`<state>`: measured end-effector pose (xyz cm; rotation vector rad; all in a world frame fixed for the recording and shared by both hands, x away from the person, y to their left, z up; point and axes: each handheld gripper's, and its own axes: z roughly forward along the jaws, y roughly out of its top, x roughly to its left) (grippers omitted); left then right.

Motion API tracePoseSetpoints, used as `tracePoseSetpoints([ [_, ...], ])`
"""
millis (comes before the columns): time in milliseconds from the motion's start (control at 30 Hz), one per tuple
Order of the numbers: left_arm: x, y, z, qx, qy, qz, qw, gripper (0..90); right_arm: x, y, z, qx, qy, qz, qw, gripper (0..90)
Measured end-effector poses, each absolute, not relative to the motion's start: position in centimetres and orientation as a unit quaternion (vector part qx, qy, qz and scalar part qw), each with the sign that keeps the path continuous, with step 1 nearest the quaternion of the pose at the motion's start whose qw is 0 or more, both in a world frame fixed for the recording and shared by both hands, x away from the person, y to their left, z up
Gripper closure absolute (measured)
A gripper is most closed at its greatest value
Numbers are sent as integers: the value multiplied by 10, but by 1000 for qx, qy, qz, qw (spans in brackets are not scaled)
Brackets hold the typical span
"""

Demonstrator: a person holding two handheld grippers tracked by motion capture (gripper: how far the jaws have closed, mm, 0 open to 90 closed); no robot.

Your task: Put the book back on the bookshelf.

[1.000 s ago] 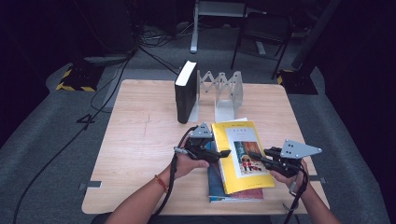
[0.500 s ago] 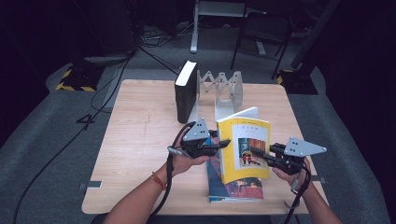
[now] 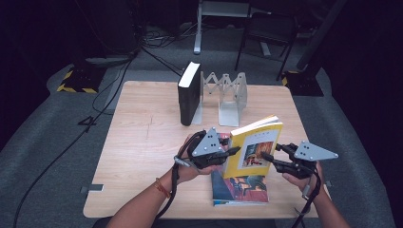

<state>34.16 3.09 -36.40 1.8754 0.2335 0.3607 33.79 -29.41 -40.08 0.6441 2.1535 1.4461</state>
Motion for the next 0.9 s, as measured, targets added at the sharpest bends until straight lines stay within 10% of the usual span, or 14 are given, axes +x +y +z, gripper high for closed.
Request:
tracePoseSetpoints([
  [900, 352, 5, -396, 785, 135, 106, 595, 613, 342, -288, -409, 232, 790, 520, 227, 515],
])
